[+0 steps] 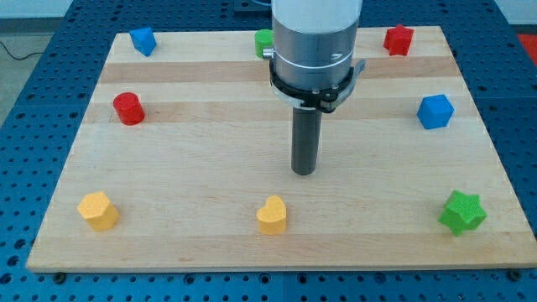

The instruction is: Place the blue cube vertically above the yellow heart

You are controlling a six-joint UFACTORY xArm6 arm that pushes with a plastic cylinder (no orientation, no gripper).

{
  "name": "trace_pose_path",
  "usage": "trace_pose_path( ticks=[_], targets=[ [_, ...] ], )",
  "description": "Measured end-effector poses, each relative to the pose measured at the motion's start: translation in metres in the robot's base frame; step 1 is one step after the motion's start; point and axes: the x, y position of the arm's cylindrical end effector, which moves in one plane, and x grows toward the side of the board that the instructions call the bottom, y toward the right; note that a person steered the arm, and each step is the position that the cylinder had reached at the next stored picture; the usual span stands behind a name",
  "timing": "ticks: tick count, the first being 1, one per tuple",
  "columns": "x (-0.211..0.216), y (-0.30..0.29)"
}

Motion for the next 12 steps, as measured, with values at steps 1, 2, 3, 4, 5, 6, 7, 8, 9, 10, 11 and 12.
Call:
trace_pose_path(
  ticks=[1, 2, 3, 4, 5, 6, 7, 8, 9, 10, 11, 12],
  targets=[
    [-0.015, 0.007],
    [-0.015, 0.074],
    [-0.015, 0.165],
    [-0.022, 0.245],
    [-0.062, 0.257],
    [-0.094, 0.247],
    [-0.094, 0.203],
    [-0.093, 0.149],
    [-0.093, 0.097],
    [-0.094, 0.102],
    [-0.095, 0.159],
    [-0.082, 0.193]
  ],
)
